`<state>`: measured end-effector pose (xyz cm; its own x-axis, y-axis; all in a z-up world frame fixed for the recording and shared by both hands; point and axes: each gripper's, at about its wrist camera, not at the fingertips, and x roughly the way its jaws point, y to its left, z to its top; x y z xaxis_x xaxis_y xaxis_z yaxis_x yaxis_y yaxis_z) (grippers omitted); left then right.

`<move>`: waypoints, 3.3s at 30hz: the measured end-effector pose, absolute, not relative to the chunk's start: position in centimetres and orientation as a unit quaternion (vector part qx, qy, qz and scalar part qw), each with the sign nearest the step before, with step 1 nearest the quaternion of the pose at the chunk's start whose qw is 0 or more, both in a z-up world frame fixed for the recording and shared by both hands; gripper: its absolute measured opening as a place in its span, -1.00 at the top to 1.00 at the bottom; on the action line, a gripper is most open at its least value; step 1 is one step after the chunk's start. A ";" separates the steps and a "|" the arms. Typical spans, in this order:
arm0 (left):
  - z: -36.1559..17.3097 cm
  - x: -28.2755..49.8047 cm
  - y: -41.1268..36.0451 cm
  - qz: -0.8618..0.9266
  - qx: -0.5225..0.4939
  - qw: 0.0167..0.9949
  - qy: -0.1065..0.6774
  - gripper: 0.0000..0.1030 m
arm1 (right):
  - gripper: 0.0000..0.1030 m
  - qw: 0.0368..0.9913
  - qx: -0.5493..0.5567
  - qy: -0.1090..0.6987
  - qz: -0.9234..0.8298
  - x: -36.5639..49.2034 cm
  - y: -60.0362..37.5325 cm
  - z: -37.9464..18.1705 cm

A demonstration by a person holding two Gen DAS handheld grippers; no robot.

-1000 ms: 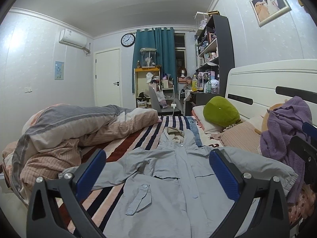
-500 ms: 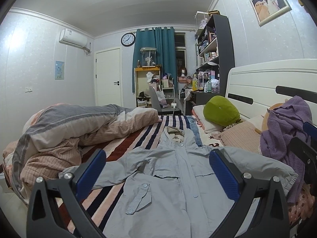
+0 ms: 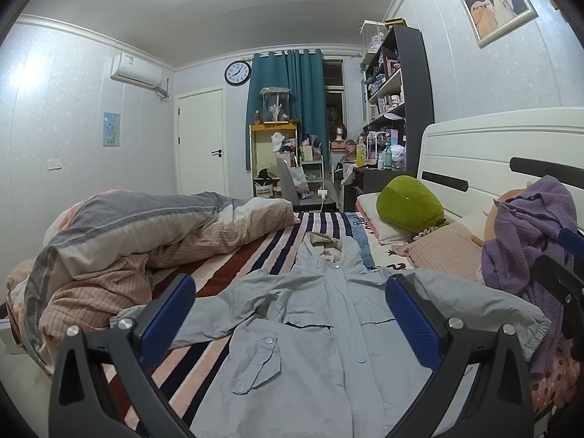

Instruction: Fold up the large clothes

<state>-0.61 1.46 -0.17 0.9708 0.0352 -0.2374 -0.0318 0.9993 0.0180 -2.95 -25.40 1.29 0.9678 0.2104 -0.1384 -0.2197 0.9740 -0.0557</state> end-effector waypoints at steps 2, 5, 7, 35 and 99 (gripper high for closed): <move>-0.2 -0.7 1.2 0.018 0.008 0.993 0.117 -0.99 | -1.00 0.990 -0.028 0.070 0.120 -2.8 -25.6 1.3; -0.1 -0.9 1.1 0.018 0.009 0.993 0.116 -0.99 | -1.00 0.988 -0.023 0.074 0.132 -2.8 -25.6 1.3; -0.1 -1.0 1.0 0.017 0.008 0.993 0.116 -0.99 | -1.00 0.988 -0.024 0.079 0.133 -2.7 -25.5 1.2; -14.5 9.3 23.9 0.138 -0.063 0.941 0.304 -0.99 | -1.00 0.961 -0.018 0.240 0.136 6.6 -20.6 -6.9; -10.4 15.4 17.4 -0.032 -0.095 0.960 0.260 0.88 | -1.00 0.940 0.033 0.282 0.187 7.6 -26.5 -11.8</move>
<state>15.40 17.39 -10.38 0.8626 -0.1110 -0.4935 0.0121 0.9799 -0.1993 7.58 -26.50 -11.78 0.7710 0.3700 -0.5184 -0.3331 0.9280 0.1668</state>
